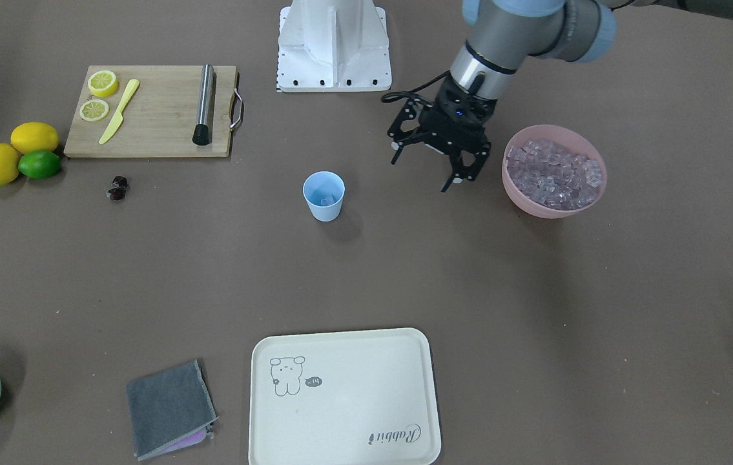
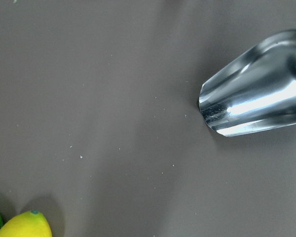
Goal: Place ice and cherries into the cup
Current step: 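Move the left gripper back into the pink bowl and grasp another ice cube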
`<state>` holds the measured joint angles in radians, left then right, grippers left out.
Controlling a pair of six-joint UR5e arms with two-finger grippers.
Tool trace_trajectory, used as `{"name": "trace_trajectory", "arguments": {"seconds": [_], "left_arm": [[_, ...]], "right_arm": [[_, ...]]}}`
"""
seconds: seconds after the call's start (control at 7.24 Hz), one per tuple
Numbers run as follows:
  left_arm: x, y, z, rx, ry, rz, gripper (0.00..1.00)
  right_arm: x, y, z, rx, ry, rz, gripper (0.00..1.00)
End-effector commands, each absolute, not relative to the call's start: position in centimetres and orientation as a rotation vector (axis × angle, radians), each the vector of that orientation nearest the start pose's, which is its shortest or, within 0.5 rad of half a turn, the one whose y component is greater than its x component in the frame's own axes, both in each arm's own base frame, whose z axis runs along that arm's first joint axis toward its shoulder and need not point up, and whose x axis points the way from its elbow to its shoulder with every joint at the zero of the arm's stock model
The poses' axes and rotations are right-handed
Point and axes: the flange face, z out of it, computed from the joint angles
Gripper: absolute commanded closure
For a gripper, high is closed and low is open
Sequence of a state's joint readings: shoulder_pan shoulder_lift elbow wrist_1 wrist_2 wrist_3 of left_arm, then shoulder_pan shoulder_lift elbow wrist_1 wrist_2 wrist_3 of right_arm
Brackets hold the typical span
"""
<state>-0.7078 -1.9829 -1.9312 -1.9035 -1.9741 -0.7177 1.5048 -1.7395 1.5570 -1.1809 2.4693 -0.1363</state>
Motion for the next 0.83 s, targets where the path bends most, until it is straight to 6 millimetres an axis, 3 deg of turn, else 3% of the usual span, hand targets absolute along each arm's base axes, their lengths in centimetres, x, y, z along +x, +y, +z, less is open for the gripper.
{"name": "trace_trajectory", "arguments": {"seconds": [0.0,0.14,0.28,0.41,0.55,0.69], "left_arm": [[29.9,-44.4,31.4,0.431,0.993,0.442,0.04],[27.7,-43.6,35.5,0.368,0.960,0.414,0.07],[25.8,-43.3,38.1,0.342,0.930,0.375,0.07],[23.3,-43.2,39.6,0.336,0.906,0.332,0.06],[22.3,-42.7,40.9,0.345,0.881,0.315,0.06],[22.7,-42.7,40.9,0.386,0.855,0.314,0.06]], "right_arm": [[2.7,-42.8,69.1,0.229,-0.890,-0.279,0.00],[2.7,-42.8,68.9,0.229,-0.890,-0.275,0.00],[2.7,-42.8,68.9,0.229,-0.890,-0.275,0.00],[2.7,-42.8,68.8,0.230,-0.890,-0.276,0.00],[2.7,-42.8,68.8,0.230,-0.890,-0.276,0.00],[2.7,-42.8,68.8,0.230,-0.890,-0.276,0.00]]}}
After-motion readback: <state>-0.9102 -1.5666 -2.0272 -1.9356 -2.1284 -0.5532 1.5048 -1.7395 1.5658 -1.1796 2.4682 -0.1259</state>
